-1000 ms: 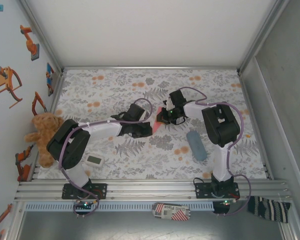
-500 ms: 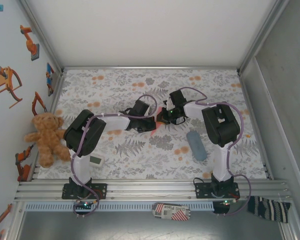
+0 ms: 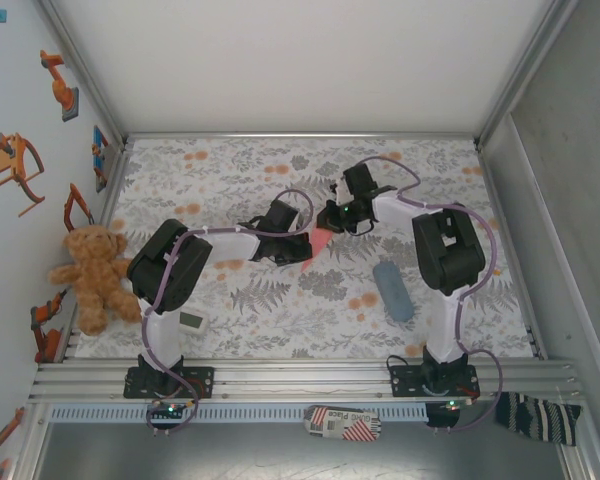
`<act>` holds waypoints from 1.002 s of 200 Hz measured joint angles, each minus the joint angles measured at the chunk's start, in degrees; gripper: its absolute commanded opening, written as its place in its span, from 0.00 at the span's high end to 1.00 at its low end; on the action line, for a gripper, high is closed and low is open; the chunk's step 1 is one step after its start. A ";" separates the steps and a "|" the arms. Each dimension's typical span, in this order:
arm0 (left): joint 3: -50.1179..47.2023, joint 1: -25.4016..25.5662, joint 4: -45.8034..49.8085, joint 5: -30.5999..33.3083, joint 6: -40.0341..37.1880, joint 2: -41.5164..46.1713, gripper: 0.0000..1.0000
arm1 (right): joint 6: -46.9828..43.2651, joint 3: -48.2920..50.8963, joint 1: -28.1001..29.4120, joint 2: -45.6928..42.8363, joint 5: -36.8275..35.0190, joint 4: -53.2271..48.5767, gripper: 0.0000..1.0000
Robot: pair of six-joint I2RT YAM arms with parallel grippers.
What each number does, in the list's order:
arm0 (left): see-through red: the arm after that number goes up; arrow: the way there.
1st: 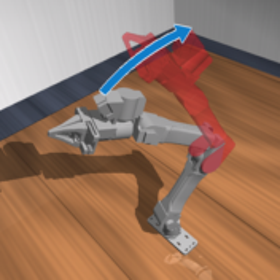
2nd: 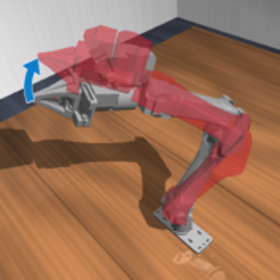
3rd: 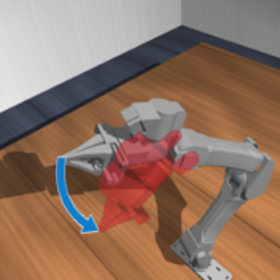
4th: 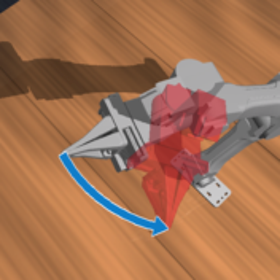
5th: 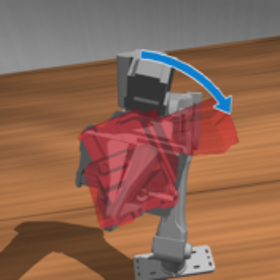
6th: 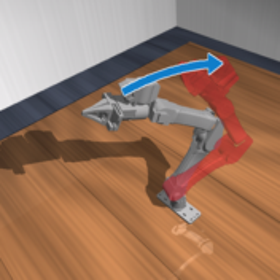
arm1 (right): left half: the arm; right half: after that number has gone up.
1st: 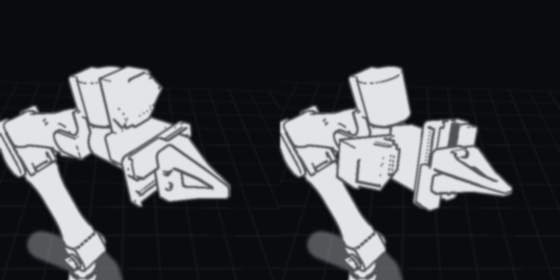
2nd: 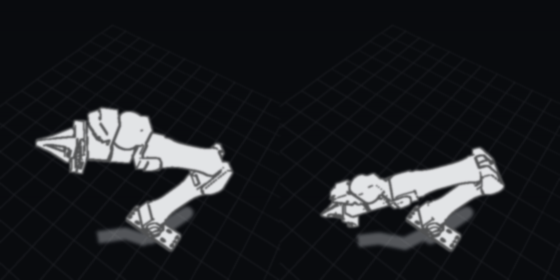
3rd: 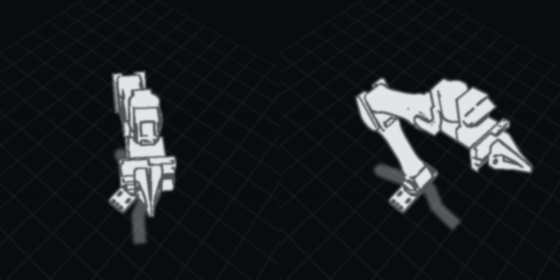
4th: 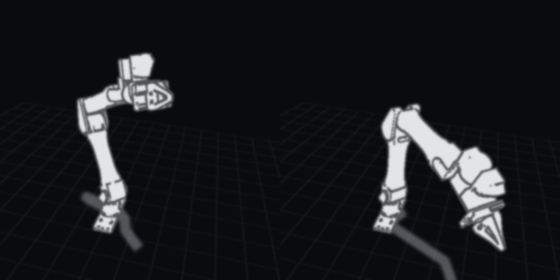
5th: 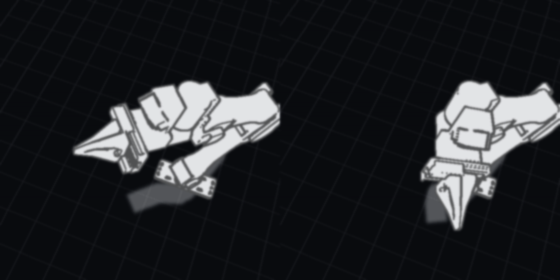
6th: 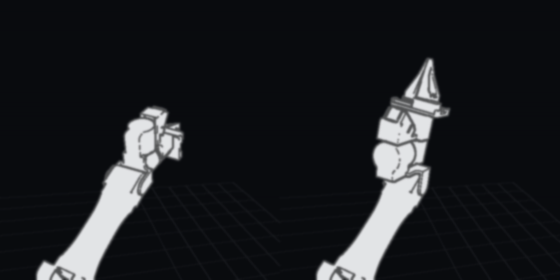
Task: Fold a paper plane with a square sheet of paper (pick it up from the middle)
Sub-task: Fold the wing for the fifth time at the center of the table.
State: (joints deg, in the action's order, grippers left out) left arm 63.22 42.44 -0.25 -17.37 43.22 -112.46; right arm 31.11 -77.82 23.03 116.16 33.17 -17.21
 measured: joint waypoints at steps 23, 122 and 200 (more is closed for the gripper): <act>0.00 0.00 0.00 0.00 0.00 0.00 0.98 | -1.36 -1.33 -0.83 0.02 -1.11 -0.52 0.90; 0.00 0.00 0.00 -0.04 0.04 0.00 0.98 | -3.98 -4.70 -2.40 4.52 -1.77 -3.56 0.90; 0.00 -0.04 0.02 -0.26 0.04 0.02 0.98 | -4.28 -4.70 -3.41 6.86 -1.62 -3.54 0.90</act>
State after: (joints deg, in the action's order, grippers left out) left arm 63.22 42.39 -0.23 -17.63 43.27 -112.44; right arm 26.83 -82.52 19.62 123.02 31.55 -20.75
